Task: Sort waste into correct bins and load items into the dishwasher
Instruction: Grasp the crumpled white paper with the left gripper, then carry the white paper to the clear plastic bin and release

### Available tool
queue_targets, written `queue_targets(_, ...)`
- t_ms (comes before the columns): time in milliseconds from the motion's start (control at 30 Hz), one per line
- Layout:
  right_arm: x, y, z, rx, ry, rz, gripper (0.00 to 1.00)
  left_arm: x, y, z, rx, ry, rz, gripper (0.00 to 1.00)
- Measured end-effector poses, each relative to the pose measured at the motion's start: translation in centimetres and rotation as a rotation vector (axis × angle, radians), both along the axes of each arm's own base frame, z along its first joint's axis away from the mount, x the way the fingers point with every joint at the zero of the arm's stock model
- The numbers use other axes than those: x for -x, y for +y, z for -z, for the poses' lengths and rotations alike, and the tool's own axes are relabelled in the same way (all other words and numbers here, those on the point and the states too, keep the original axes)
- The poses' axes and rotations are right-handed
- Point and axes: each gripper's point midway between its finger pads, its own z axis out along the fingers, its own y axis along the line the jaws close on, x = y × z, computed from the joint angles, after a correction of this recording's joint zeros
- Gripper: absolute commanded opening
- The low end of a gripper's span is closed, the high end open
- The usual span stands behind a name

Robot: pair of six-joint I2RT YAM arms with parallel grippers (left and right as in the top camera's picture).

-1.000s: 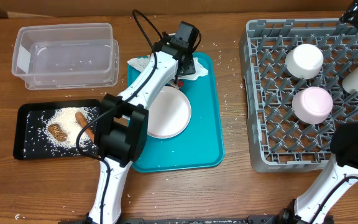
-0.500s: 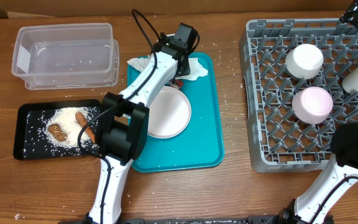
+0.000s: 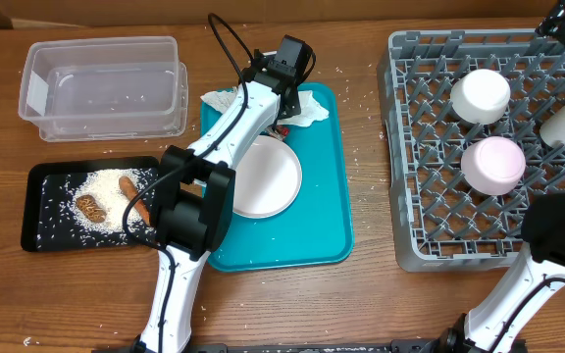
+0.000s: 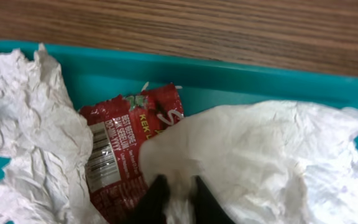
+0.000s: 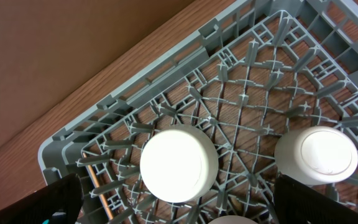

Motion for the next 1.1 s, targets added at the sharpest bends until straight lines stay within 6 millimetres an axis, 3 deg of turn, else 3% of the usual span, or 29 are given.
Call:
queue_targets(200, 0.0, 0.0, 0.0, 0.000, 0.000, 0.000, 1.00, 0.9, 0.4, 0.3, -0.011, 0.036, -0.014, 0.04)
queue_targets(300, 0.0, 0.0, 0.0, 0.001, 0.001, 0.000, 1.00, 1.0, 0.4, -0.6, -0.002, 0.030, -0.026, 0.04)
queue_targets(367, 0.0, 0.0, 0.0, 0.000, 0.000, -0.001, 1.00, 0.9, 0.4, -2.4, 0.016, -0.002, -0.031, 0.04)
queue_targets(600, 0.0, 0.0, 0.0, 0.001, 0.000, -0.001, 1.00, 0.7, 0.4, -12.8, 0.108, -0.193, -0.043, 0.04)
queue_targets(700, 0.0, 0.0, 0.0, 0.000, 0.000, 0.000, 1.00, 0.8, 1.0, -16.0, 0.117, -0.258, -0.058, 0.04)
queue_targets(967, 0.0, 0.0, 0.0, 0.000, 0.001, 0.000, 1.00, 0.4, 5.1, -17.8, 0.007, -0.322, -0.159, 0.04)
queue_targets(1100, 0.0, 0.0, 0.0, 0.001, 0.000, -0.001, 1.00, 0.1, 9.2, -19.9, -0.080, -0.387, -0.260, 0.04)
